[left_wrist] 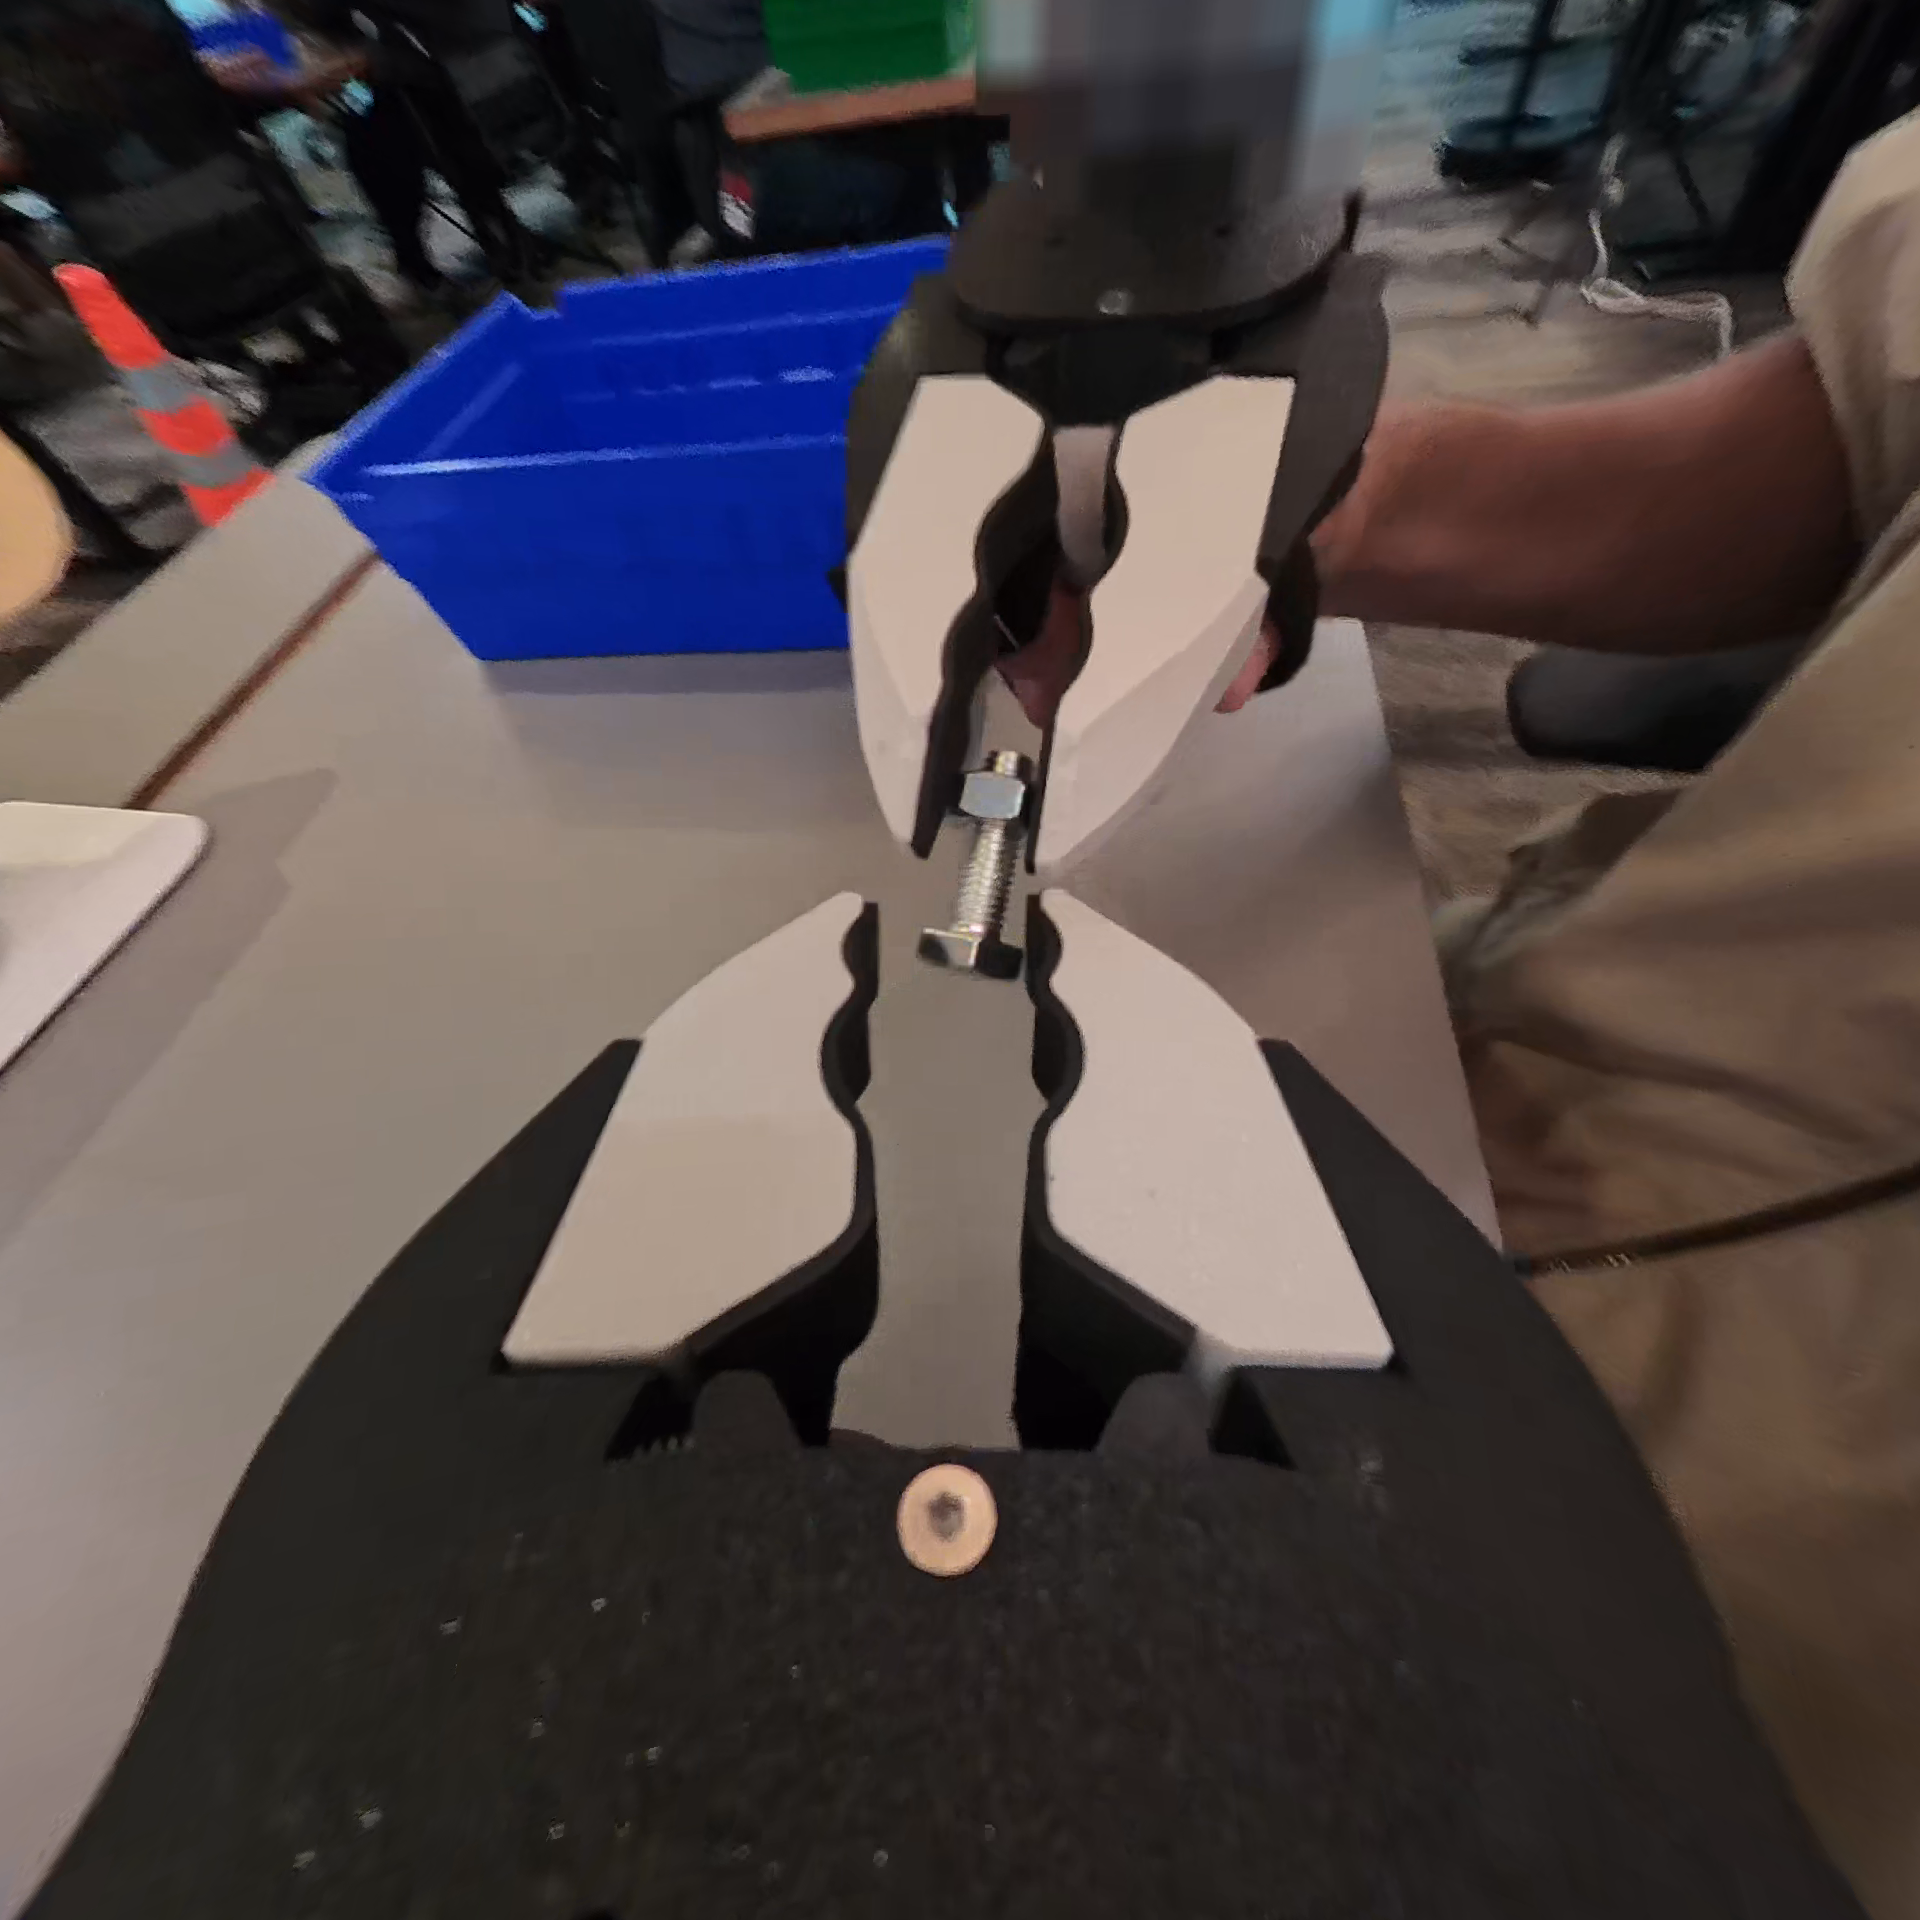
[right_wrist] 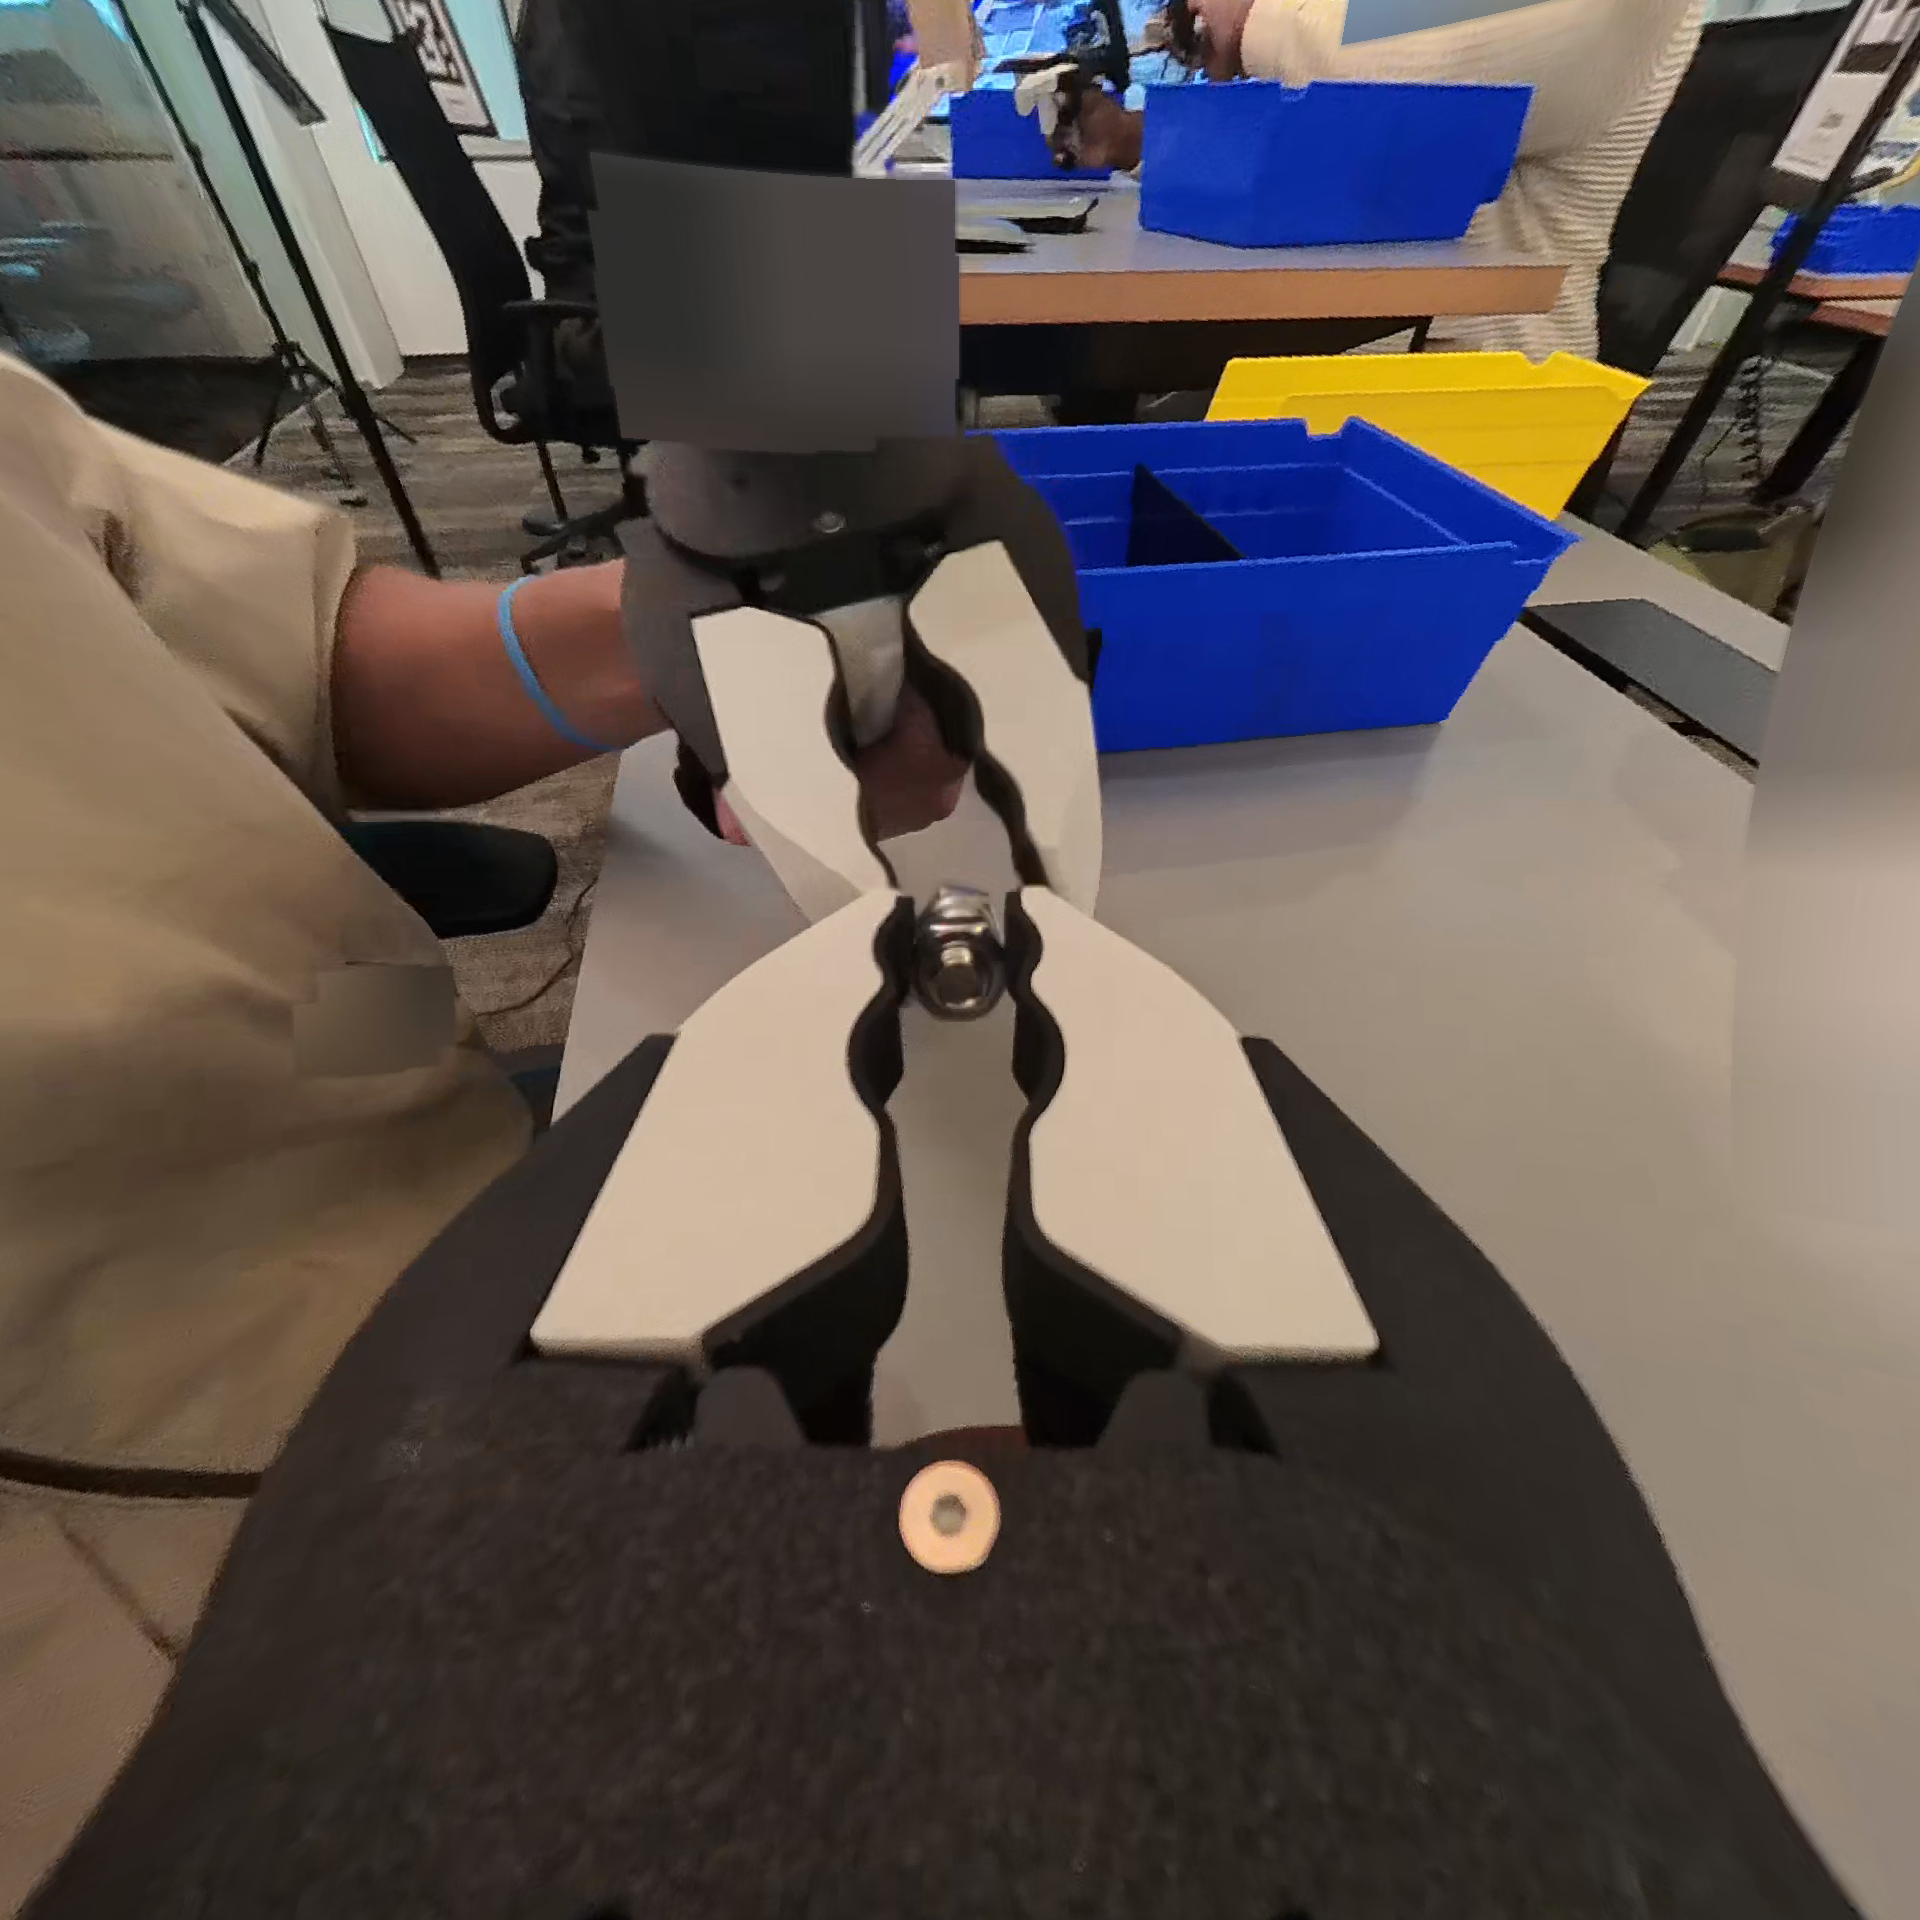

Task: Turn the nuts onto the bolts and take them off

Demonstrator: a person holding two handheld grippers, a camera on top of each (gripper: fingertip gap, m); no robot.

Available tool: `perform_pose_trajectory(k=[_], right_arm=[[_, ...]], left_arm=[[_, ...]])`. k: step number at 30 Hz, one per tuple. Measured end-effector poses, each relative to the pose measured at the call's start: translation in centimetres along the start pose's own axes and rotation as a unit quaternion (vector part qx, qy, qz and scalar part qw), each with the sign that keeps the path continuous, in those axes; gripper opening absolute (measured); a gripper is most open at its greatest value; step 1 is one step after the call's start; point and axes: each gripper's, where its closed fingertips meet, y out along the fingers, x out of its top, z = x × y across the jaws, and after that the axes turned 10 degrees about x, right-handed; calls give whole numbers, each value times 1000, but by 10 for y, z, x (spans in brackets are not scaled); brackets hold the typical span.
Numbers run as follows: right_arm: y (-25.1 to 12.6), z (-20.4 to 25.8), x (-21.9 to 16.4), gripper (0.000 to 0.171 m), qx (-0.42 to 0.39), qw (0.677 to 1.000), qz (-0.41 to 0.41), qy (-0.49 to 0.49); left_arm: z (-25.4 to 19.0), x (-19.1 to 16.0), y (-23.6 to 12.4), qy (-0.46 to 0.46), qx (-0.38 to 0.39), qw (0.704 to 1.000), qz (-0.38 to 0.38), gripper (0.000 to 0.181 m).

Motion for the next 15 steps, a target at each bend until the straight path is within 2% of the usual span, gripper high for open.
perform_pose_trajectory(k=[3, 5, 6, 9, 10, 13, 15], right_arm=[[-8, -6, -1, 15, -30, 999, -19, 9], [-16, -15, -3, 13, -72, 997, -26, 19], [-21, -19, -4, 2, -98, 994, -31, 23], [-35, -26, -5, 0, -163, 984, -57, 39], [-38, -27, -8, 0, -184, 980, -60, 39], [-38, -39, -32, 0, -220, 972, -33, 70], [-43, -48, -51, 0, -239, 967, -9, 91]], left_arm=[[12, 6, -7, -35, 55, 997, -51, 40], [28, 6, -13, -57, 121, 988, -78, 46], [41, 5, -18, -68, 174, 978, -91, 46], [76, -9, -44, -107, 351, 923, -117, 44], [79, -15, -49, -119, 385, 906, -126, 42], [80, -42, -51, -146, 429, 884, -109, 40], [76, -47, -47, -158, 418, 888, -106, 40]])
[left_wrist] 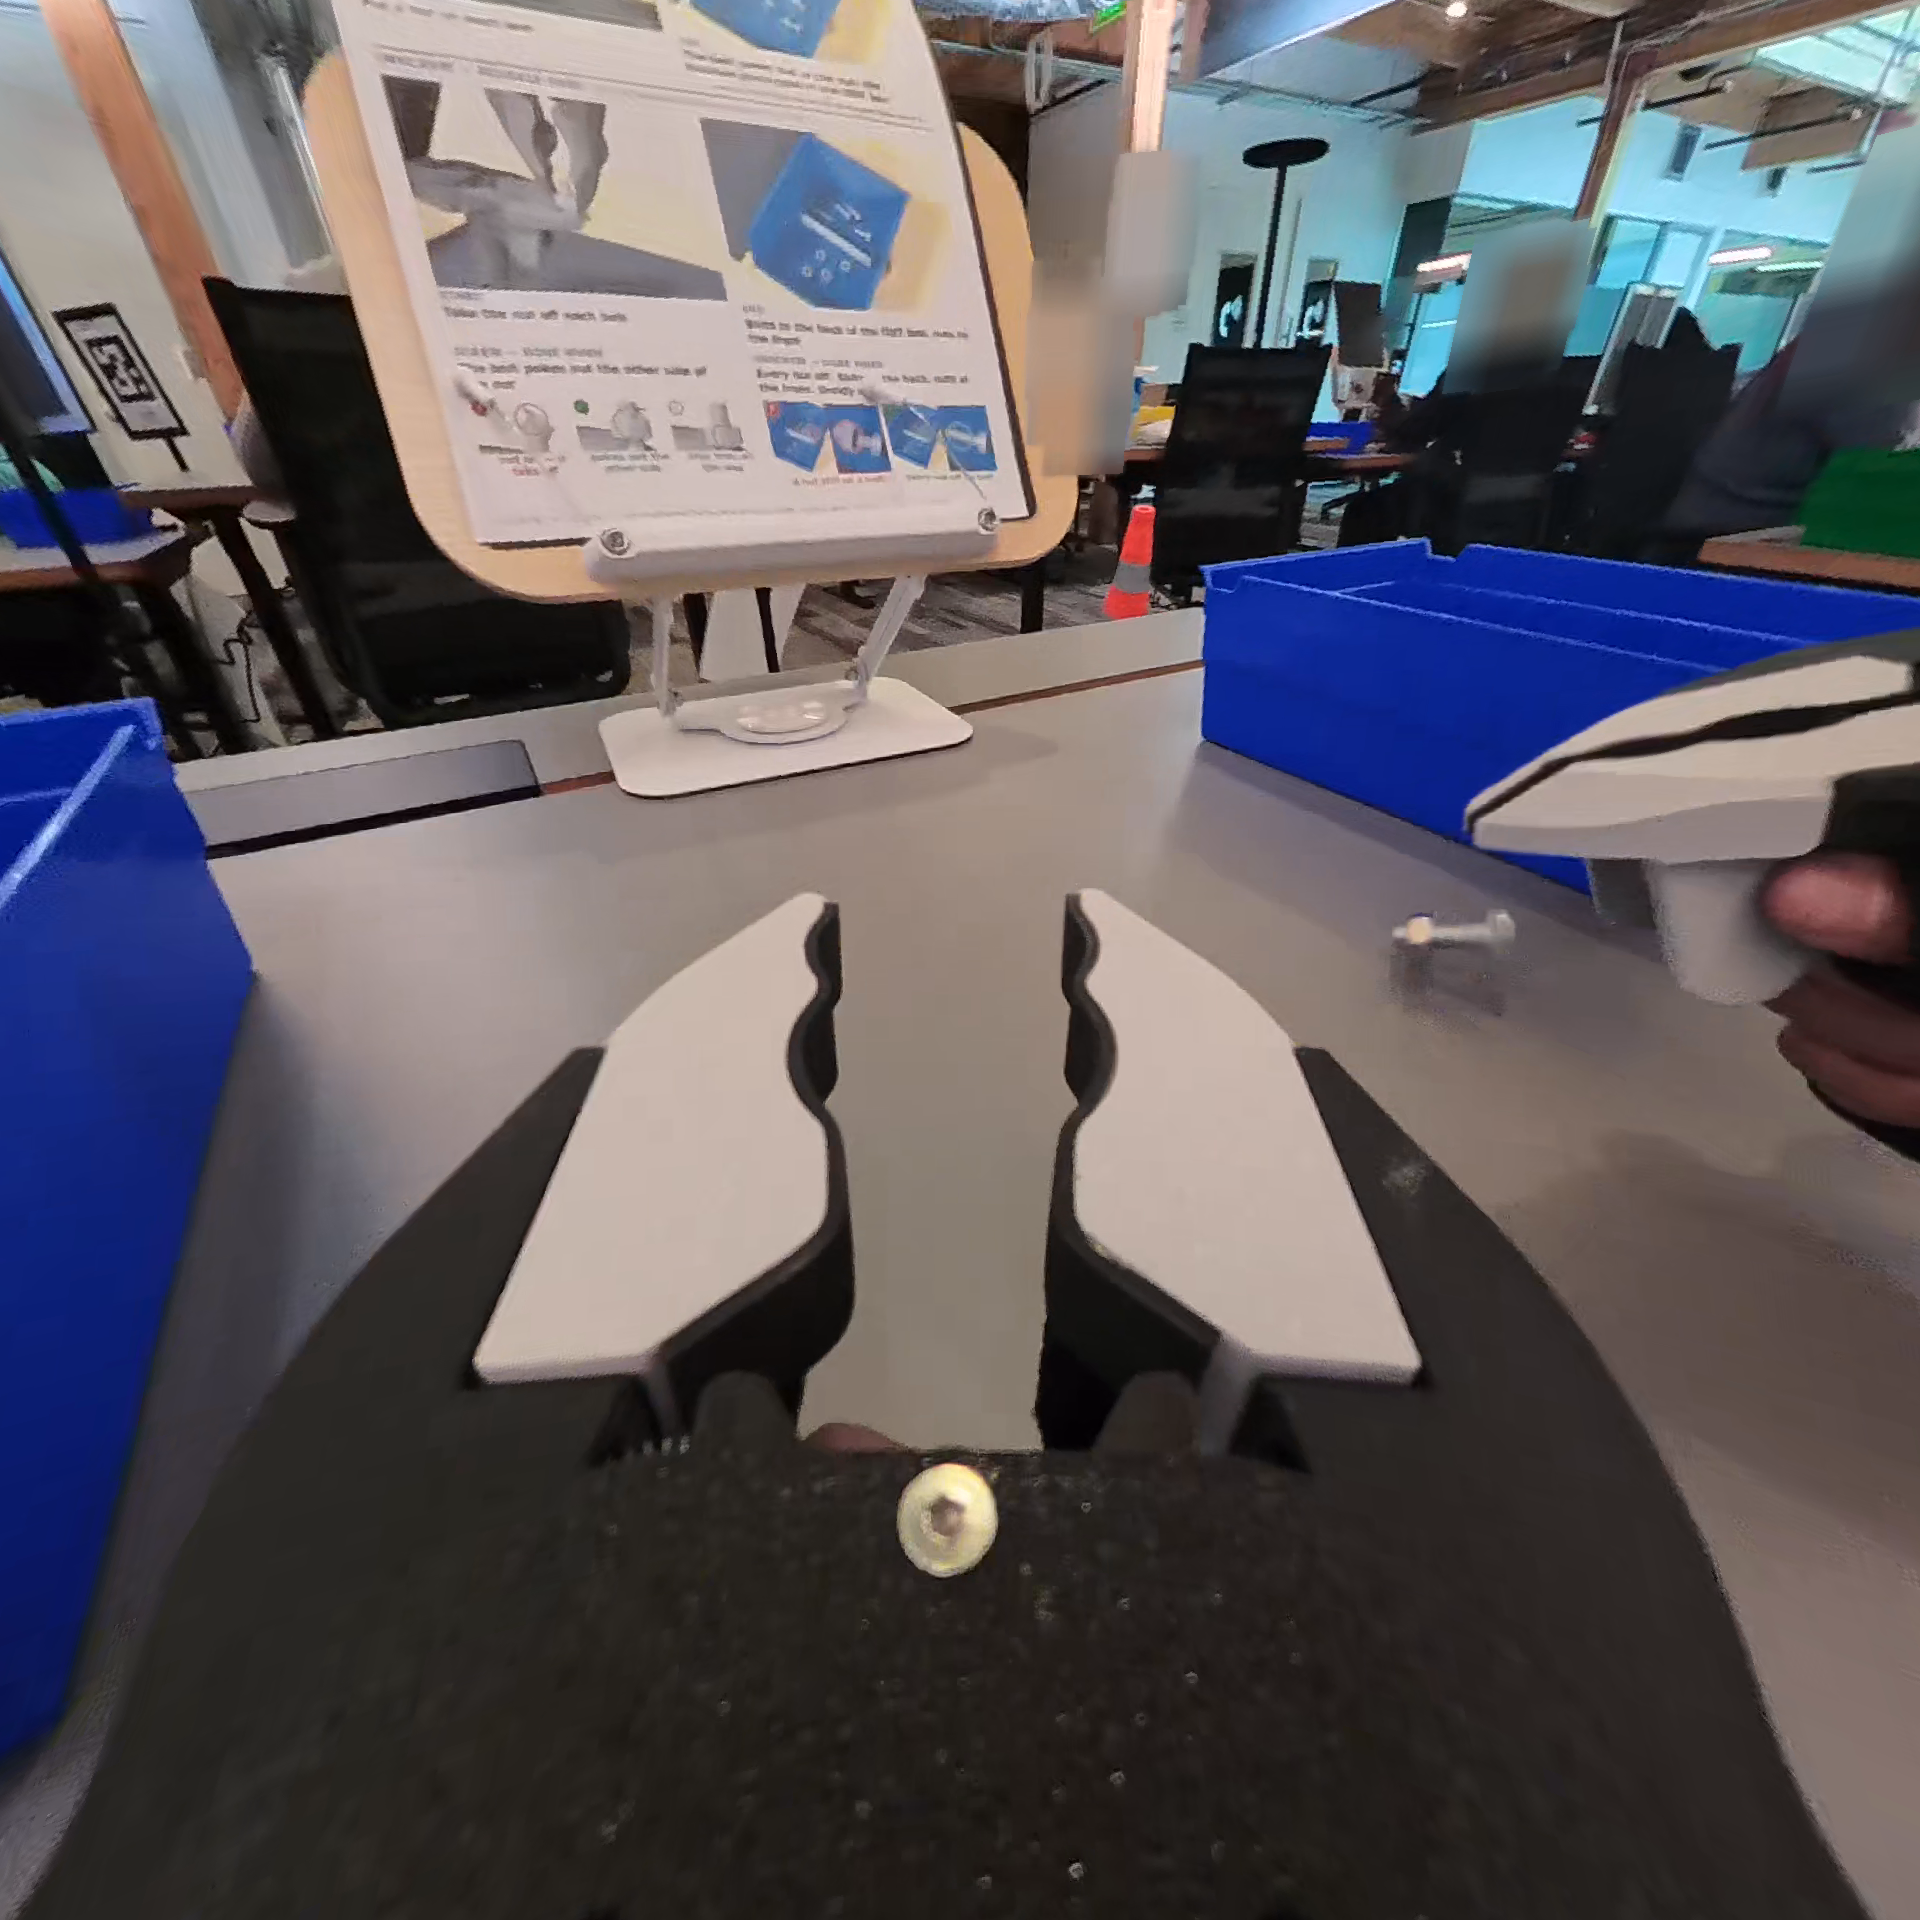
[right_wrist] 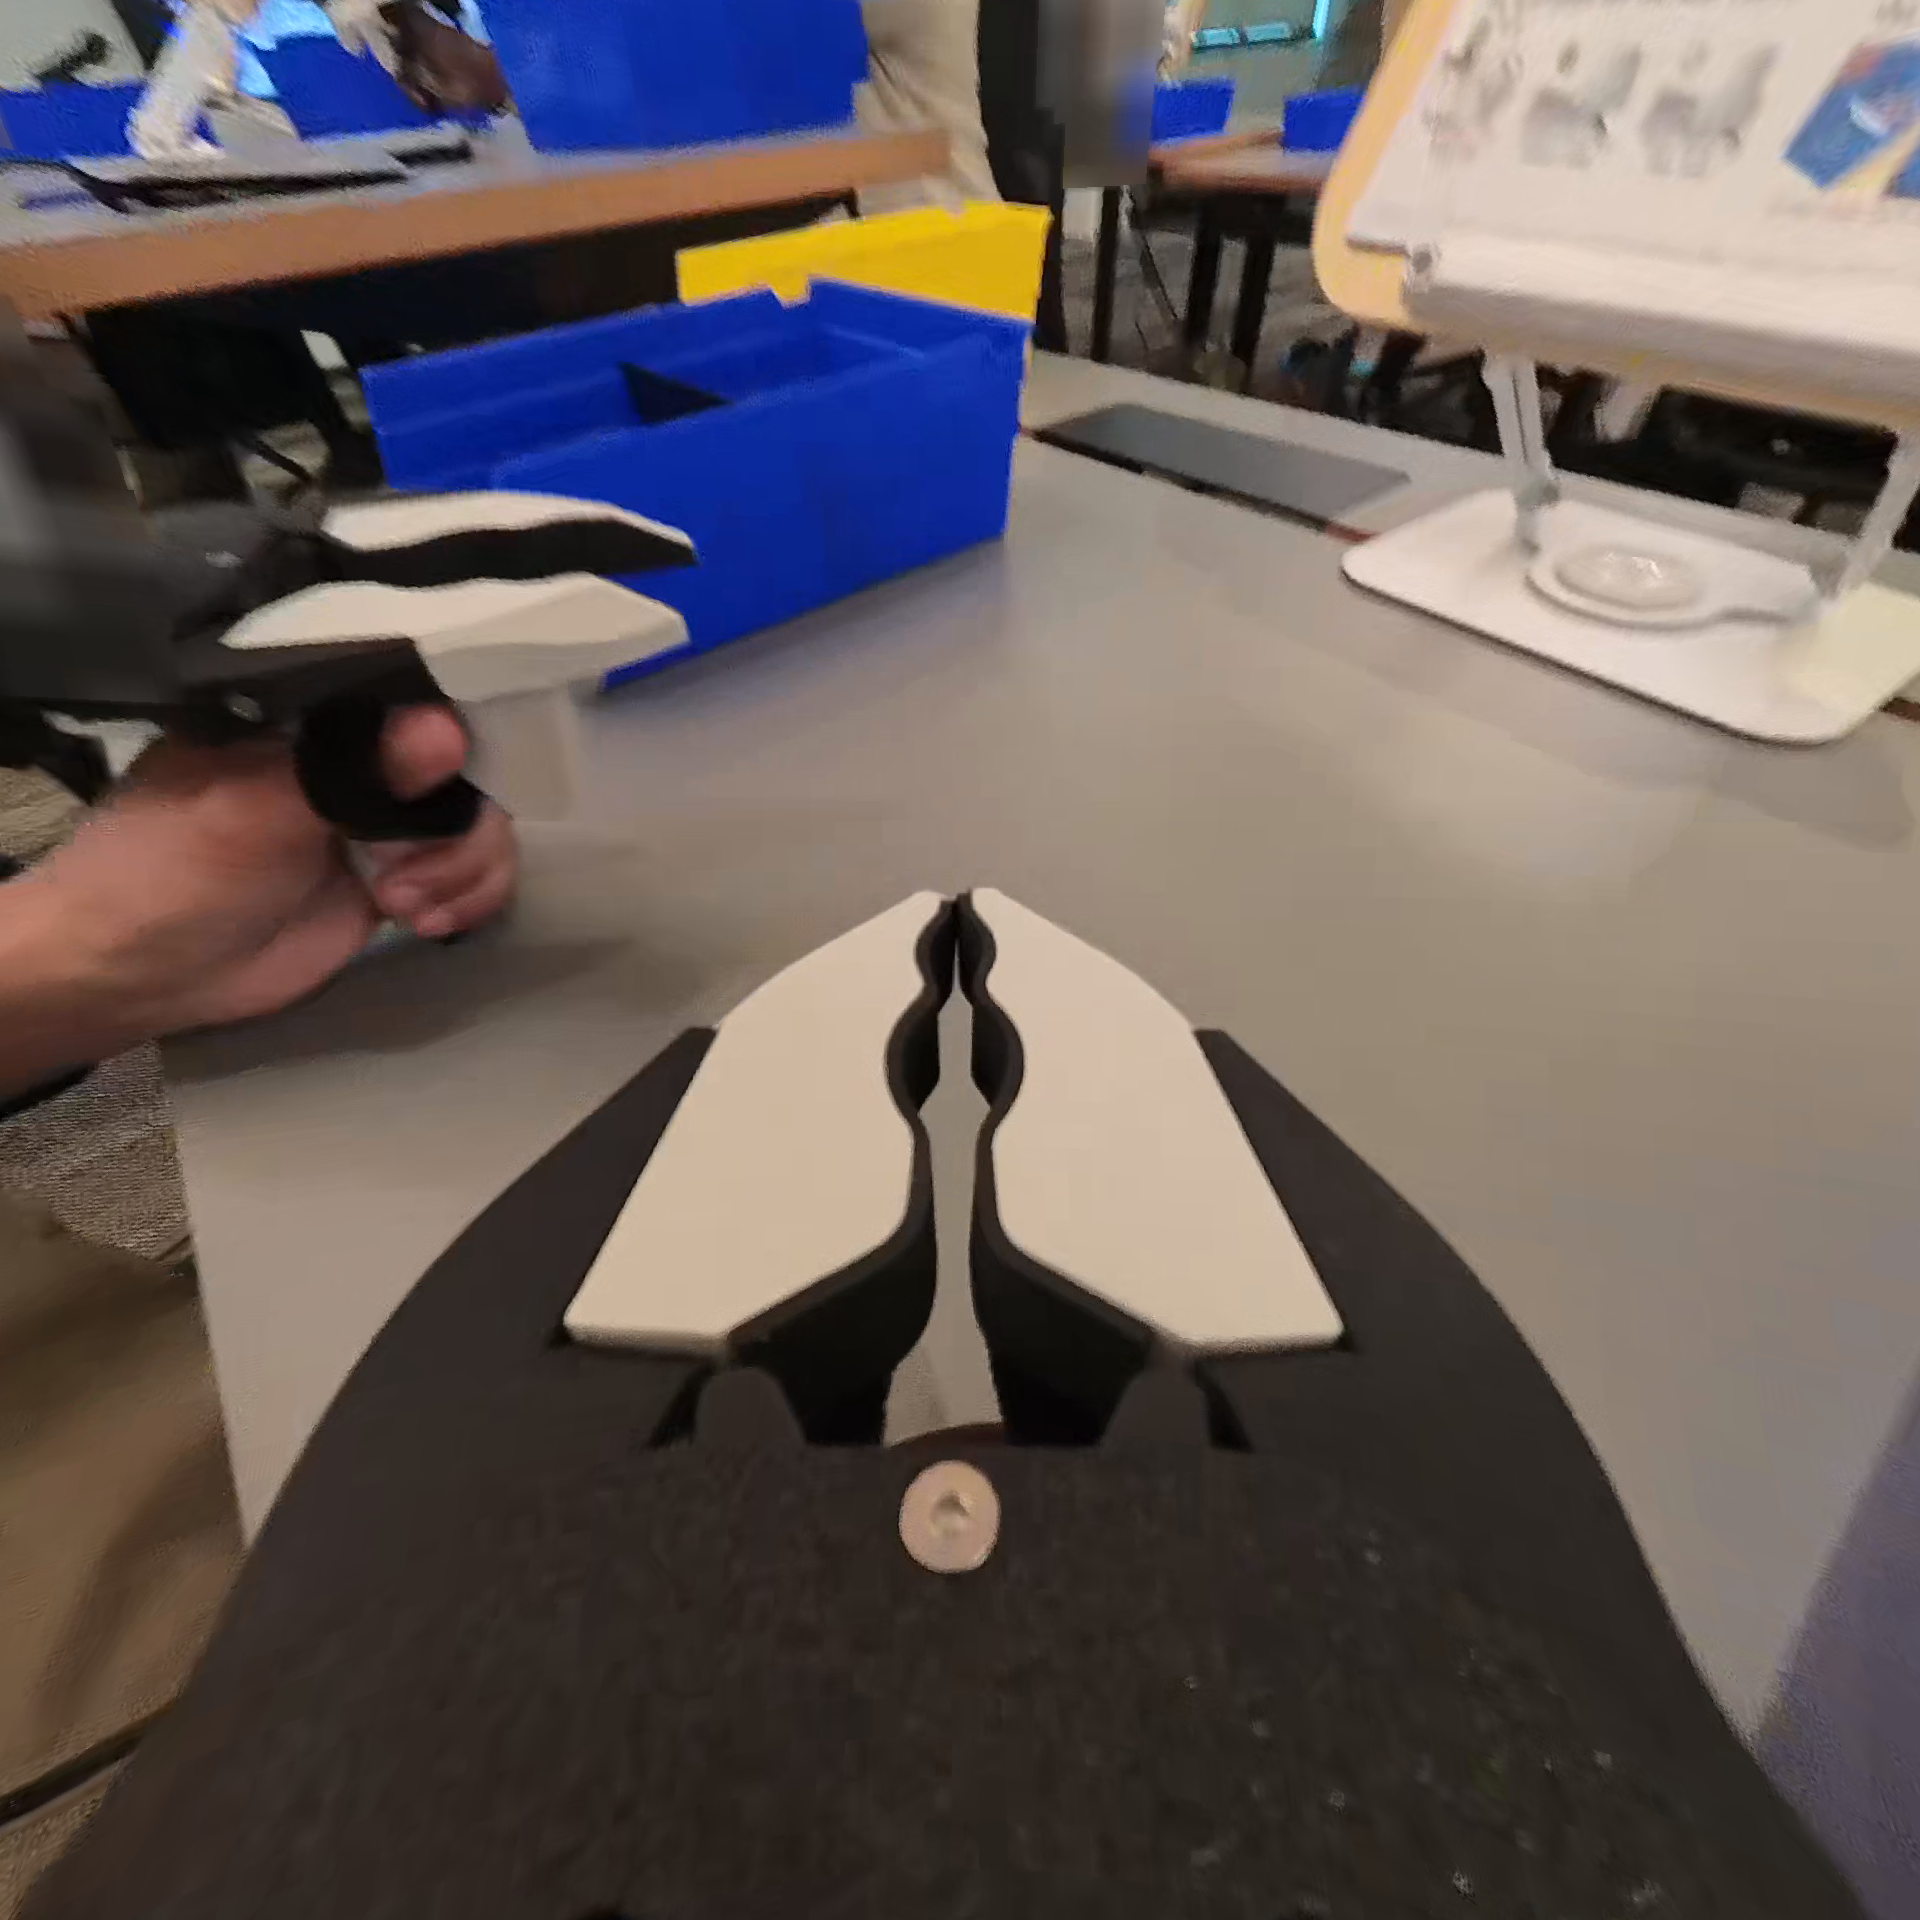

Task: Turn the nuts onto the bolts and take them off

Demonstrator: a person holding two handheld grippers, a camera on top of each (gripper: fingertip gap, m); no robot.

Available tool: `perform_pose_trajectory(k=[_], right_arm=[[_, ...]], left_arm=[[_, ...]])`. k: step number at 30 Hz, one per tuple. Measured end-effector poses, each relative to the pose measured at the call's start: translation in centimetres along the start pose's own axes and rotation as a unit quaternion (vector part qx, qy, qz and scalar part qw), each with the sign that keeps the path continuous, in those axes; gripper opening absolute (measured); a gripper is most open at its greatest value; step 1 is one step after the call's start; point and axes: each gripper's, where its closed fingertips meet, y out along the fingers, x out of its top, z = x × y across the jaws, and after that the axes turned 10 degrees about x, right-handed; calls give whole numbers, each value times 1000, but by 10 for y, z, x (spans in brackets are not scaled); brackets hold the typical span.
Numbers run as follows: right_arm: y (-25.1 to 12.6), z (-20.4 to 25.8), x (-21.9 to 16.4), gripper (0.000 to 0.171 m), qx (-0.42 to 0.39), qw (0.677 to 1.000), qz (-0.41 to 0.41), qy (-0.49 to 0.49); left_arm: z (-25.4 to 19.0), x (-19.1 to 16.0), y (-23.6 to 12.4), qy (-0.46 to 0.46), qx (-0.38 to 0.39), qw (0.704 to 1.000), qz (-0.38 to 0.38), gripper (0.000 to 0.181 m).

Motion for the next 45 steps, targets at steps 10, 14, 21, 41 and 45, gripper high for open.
perform_pose_trajectory(k=[10, 14, 21, 41, 45], right_arm=[[-18, -17, -28, 0, -30, 999, 0, 30], [-16, -26, -29, 0, -61, 998, 8, 29], [-22, -48, -31, 15, -135, 989, 31, 47], [-54, -157, -105, 10, -259, 823, 480, 161], [-51, -157, -103, 10, -265, 826, 482, 122]], left_arm=[[-9, 0, -1, 37, 0, 999, -14, 40], [-9, -2, 1, 35, -2, 999, -8, 41], [-9, -1, 1, 37, -2, 999, -10, 41], [-5, 4, -4, -9, -30, 999, -22, 41], [-3, 4, -4, -24, -34, 999, -22, 41]])
